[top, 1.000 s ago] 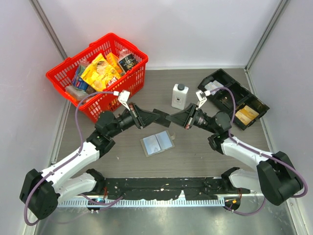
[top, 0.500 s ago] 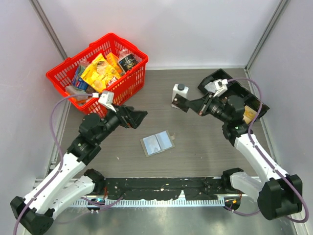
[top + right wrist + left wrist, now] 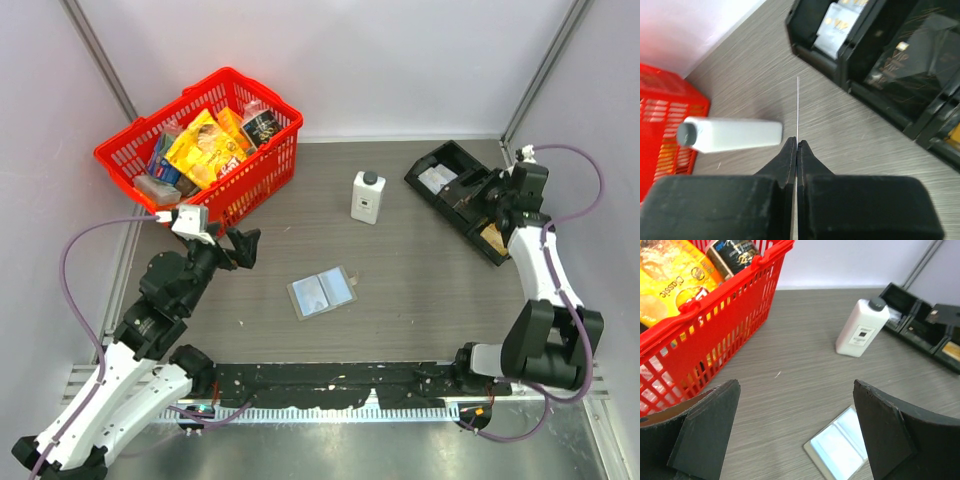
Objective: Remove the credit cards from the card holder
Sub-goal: Place the credit card in the storage box.
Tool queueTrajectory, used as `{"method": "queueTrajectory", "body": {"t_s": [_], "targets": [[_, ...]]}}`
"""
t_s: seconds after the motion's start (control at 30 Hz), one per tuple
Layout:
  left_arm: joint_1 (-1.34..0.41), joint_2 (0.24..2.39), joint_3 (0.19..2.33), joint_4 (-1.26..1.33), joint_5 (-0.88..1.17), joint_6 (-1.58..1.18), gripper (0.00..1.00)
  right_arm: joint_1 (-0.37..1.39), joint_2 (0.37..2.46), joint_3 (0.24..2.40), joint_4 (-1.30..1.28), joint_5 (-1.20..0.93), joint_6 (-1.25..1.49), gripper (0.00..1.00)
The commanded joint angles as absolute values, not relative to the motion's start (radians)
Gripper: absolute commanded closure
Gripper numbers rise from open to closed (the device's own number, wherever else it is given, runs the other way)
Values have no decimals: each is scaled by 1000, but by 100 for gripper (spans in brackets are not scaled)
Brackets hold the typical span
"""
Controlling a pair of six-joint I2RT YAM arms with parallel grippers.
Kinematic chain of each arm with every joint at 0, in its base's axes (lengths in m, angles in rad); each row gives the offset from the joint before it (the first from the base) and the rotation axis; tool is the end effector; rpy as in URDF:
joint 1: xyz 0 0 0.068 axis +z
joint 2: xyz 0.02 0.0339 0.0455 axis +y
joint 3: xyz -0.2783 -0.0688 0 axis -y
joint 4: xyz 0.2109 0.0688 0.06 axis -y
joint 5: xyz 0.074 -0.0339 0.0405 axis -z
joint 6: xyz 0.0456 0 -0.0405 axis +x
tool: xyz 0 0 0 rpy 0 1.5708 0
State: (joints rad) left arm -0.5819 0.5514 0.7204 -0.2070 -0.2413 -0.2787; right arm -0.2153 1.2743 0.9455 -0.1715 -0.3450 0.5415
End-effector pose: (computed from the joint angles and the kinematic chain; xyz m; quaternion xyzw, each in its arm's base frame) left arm 0.0886 -0.0453 0.3494 0.0255 0.7196 -0.2084 0.6619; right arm 0.2575 -0.0405 0.3123 0.2317 0.8198 0.2273 0.4718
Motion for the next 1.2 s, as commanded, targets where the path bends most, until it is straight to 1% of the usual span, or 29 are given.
{"method": "queueTrajectory", "body": {"t_s": [0.0,0.17,0.37,0.67,0.73,0.8,0.87,0.9,0.93,1.0,1.17], "targets": [[-578,561,707,-216,-293,-221,0,-250,1389,1112,-293,-236,471,99],[-572,560,707,-222,-278,-219,0,-278,1511,1187,-325,-158,451,99],[-571,566,706,-232,-287,-218,0,-298,1633,1245,-313,-206,448,99],[-568,589,693,-213,-245,-236,0,-302,1813,1338,-273,-350,466,98],[-568,591,693,-216,-250,-236,0,-307,1833,1350,-275,-353,469,95],[-569,601,692,-215,-255,-238,0,-311,1830,1348,-288,-325,463,84],[-568,623,695,-219,-253,-241,0,-311,1798,1353,-320,-258,437,67],[-568,632,698,-225,-249,-242,0,-313,1783,1350,-343,-226,430,63],[-569,643,701,-230,-245,-245,0,-311,1757,1345,-356,-210,413,55],[-568,661,707,-235,-238,-248,0,-311,1714,1341,-382,-178,385,48],[-568,701,716,-241,-215,-262,0,-292,1576,1292,-417,-101,325,46]]}}
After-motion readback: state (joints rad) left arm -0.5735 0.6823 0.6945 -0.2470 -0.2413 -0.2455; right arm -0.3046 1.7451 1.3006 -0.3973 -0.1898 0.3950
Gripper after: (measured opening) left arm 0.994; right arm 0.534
